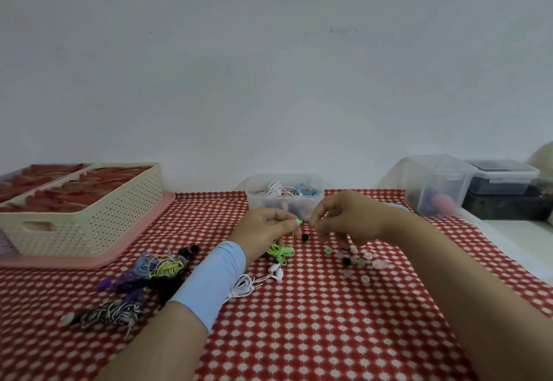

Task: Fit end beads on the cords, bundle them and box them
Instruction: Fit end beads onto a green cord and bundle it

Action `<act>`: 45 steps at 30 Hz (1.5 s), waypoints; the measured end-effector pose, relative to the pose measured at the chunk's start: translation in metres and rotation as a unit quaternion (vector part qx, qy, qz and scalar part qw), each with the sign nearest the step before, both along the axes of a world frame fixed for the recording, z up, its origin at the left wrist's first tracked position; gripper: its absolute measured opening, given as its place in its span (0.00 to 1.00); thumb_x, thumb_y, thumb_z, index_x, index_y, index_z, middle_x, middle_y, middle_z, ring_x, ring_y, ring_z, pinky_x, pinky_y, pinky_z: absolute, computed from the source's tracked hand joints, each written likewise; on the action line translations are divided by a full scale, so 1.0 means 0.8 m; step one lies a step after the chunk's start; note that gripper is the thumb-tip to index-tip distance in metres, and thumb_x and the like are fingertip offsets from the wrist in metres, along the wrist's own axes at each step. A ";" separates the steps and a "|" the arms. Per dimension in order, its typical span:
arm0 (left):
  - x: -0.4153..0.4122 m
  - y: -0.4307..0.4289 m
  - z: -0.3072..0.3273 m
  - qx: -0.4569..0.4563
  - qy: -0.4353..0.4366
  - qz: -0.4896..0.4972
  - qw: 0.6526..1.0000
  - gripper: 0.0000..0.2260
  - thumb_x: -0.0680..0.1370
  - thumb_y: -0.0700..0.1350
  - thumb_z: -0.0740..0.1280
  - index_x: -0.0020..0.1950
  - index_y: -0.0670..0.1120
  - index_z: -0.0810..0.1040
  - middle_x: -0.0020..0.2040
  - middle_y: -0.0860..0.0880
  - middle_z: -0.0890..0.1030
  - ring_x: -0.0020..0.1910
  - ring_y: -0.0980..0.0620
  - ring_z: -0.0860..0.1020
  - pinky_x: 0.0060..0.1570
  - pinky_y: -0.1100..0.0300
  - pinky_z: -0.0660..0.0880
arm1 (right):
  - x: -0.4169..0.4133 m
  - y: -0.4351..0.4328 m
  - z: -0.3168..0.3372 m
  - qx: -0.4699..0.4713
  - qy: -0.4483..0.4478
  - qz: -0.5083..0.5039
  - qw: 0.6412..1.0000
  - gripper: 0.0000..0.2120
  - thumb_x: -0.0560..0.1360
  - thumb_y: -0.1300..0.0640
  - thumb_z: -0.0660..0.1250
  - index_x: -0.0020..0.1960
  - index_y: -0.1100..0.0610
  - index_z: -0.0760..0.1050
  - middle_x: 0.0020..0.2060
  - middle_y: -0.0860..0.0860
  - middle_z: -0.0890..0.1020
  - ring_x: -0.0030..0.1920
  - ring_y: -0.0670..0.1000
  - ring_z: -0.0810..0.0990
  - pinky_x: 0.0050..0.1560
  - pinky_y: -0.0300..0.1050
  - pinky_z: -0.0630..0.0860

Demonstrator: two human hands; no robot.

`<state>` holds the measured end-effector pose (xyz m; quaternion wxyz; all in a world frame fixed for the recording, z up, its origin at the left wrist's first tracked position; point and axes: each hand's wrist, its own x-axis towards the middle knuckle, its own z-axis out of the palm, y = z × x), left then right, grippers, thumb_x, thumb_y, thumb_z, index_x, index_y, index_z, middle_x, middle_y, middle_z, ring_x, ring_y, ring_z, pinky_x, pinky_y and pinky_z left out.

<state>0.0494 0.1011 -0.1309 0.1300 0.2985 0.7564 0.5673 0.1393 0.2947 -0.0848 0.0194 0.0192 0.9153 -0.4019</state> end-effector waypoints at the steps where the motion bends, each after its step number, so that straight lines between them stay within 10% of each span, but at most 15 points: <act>1: 0.000 0.000 0.000 0.007 -0.006 0.004 1.000 0.04 0.77 0.43 0.70 0.49 0.45 0.84 0.42 0.50 0.86 0.33 0.55 0.75 0.45 0.58 0.79 | 0.000 -0.003 -0.002 -0.027 -0.003 0.007 1.000 0.03 0.79 0.59 0.71 0.48 0.57 0.84 0.38 0.53 0.86 0.27 0.48 0.76 0.25 0.39 0.70; 16: -0.003 -0.005 -0.002 0.093 -0.106 -0.047 0.989 0.06 0.79 0.42 0.68 0.48 0.48 0.85 0.44 0.48 0.85 0.33 0.54 0.74 0.33 0.63 0.70 | -0.004 -0.017 -0.007 -0.275 0.029 -0.020 0.961 0.08 0.77 0.64 0.70 0.56 0.63 0.84 0.43 0.58 0.84 0.27 0.47 0.72 0.22 0.36 0.63; 45: 0.013 -0.005 0.013 0.155 -0.177 -0.101 0.967 0.08 0.79 0.36 0.65 0.46 0.43 0.83 0.35 0.50 0.83 0.31 0.57 0.72 0.32 0.68 0.73 | -0.001 -0.024 -0.003 -0.336 0.001 0.013 0.942 0.09 0.69 0.59 0.72 0.47 0.58 0.87 0.40 0.57 0.83 0.28 0.46 0.74 0.21 0.35 0.66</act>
